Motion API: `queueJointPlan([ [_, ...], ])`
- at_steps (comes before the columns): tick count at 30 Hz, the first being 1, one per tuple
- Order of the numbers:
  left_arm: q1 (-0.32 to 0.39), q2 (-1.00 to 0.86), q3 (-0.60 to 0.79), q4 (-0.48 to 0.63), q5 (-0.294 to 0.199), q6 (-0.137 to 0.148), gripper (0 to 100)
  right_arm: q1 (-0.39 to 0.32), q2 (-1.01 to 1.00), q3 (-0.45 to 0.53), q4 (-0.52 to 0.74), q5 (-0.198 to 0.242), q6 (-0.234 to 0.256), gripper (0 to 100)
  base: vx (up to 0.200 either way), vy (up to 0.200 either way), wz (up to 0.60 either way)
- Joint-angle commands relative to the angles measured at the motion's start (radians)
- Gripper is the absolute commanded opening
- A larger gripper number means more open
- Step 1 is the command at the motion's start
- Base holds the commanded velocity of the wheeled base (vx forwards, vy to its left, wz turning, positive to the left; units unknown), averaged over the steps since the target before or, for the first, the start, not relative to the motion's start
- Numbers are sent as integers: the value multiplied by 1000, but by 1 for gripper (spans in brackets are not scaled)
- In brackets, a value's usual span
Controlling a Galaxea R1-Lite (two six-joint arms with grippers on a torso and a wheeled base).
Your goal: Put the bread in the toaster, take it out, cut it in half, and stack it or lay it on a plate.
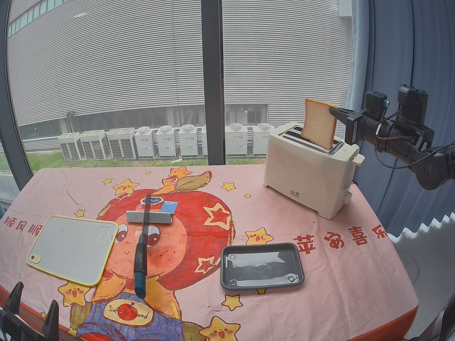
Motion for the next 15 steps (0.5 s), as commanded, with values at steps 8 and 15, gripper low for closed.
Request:
queueJointPlan([
  [8, 0, -15, 18, 0, 0, 0, 100, 11, -87, 75, -3, -1, -1, 0, 0, 0, 0],
  [15, 0, -15, 18, 0, 0, 0, 100, 24, -159, 225, -5, 1, -4, 0, 0, 0, 0],
])
